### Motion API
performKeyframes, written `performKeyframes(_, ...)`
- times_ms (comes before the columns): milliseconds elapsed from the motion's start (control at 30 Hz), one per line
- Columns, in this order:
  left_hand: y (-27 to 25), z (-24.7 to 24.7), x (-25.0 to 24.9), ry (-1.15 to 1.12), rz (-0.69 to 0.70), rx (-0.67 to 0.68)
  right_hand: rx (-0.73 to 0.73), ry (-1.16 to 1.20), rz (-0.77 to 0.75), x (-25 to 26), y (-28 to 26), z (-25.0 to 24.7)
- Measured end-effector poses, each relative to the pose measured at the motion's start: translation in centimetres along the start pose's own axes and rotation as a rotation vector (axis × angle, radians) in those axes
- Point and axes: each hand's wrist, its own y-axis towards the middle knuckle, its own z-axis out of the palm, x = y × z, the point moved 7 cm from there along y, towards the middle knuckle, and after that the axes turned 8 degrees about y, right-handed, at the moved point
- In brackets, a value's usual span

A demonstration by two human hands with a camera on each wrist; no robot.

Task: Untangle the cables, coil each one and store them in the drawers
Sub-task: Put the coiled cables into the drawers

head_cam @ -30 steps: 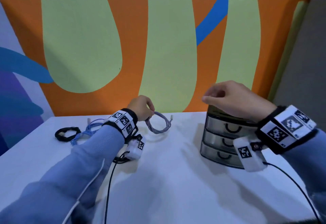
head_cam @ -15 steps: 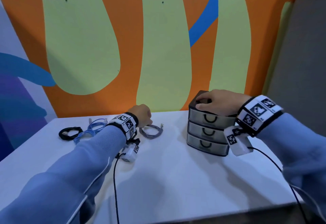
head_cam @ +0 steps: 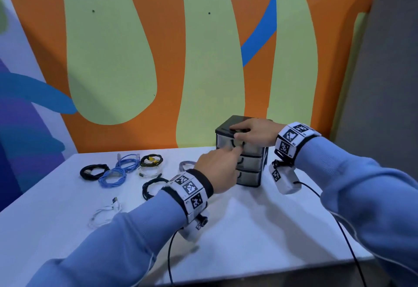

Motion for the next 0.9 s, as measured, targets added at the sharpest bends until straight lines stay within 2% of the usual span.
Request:
performKeyframes(133,0.7,1.3,0.6,0.055,-0.092,0.099,-0.005,0.032,-0.009,-0.6,0.8,-0.1)
performKeyframes(300,1.1,1.9,1.5,0.112,-0.093,0.169,-0.048,0.096,-0.031,-1.3,1.5,-0.3)
performKeyframes(433,1.6,0.5,2.0,0.092,-0.140,0.044,-0.059,0.077,-0.028,-0.9,2.2,-0.6)
performKeyframes(600,1.2,-1.2,2.2,0.036,-0.144,-0.034,-0.093,-0.002,-0.008,-0.1,2.9,-1.4)
performKeyframes(767,-1.8,-1.7,2.2,-0.022,-0.122,-0.096,-0.007,-0.045,-0.003,-1.1,3.3,-2.1)
performKeyframes(900,-4.6,-2.0,2.2,-0.029,-0.103,-0.129,-0.035,-0.017,-0.021,-2.3,2.9,-2.4)
